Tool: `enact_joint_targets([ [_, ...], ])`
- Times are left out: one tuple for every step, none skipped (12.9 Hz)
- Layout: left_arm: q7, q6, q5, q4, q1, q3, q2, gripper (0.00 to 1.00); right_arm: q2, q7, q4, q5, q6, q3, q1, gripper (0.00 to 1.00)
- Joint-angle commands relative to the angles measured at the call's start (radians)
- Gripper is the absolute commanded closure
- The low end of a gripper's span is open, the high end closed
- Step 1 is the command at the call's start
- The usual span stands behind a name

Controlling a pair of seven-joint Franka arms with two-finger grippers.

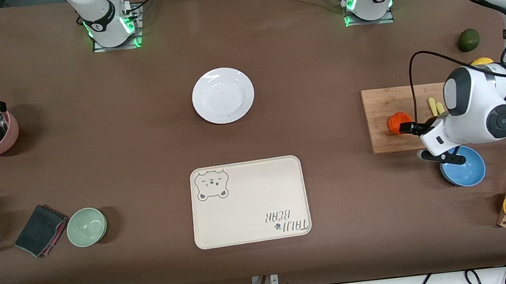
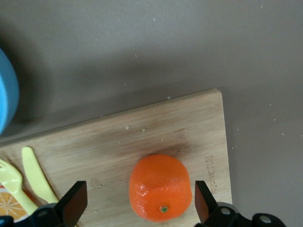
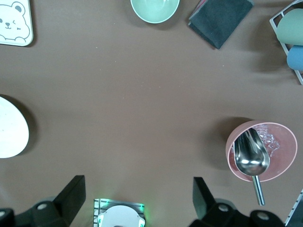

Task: Place orange and plate with both arms
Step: 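Reach the left gripper down to the orange on the cutting board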

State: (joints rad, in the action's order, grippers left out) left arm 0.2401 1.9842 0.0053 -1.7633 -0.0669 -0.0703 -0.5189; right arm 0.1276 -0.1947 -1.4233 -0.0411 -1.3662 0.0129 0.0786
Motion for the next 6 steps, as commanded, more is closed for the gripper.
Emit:
enact_joint_targets([
  [-0.019, 0.076, 0.028, -0.125, 0.001, -0.003, 0.069, 0.00, -0.002, 0.014, 0.009, -0.006, 0.015, 0.004, 0.003, 0.00],
  [-0.019, 0.108, 0.027, -0.160, 0.001, -0.003, 0.074, 0.00, -0.002, 0.014, 0.009, -0.006, 0.016, 0.004, 0.003, 0.00],
  [-0.019, 0.123, 0.028, -0.180, 0.001, -0.003, 0.077, 0.00, -0.002, 0.014, 0.009, -0.006, 0.015, 0.004, 0.003, 0.00],
  [-0.025, 0.149, 0.027, -0.206, 0.001, -0.003, 0.080, 0.00, -0.002, 0.015, 0.009, -0.006, 0.016, 0.004, 0.003, 0.00],
  [-0.059, 0.174, 0.028, -0.223, 0.002, -0.005, 0.083, 0.00, -0.002, 0.015, 0.009, -0.006, 0.016, 0.006, 0.003, 0.00],
  [-0.093, 0.179, 0.028, -0.232, 0.016, -0.005, 0.076, 0.00, -0.002, 0.014, 0.009, -0.006, 0.015, 0.004, 0.003, 0.00],
])
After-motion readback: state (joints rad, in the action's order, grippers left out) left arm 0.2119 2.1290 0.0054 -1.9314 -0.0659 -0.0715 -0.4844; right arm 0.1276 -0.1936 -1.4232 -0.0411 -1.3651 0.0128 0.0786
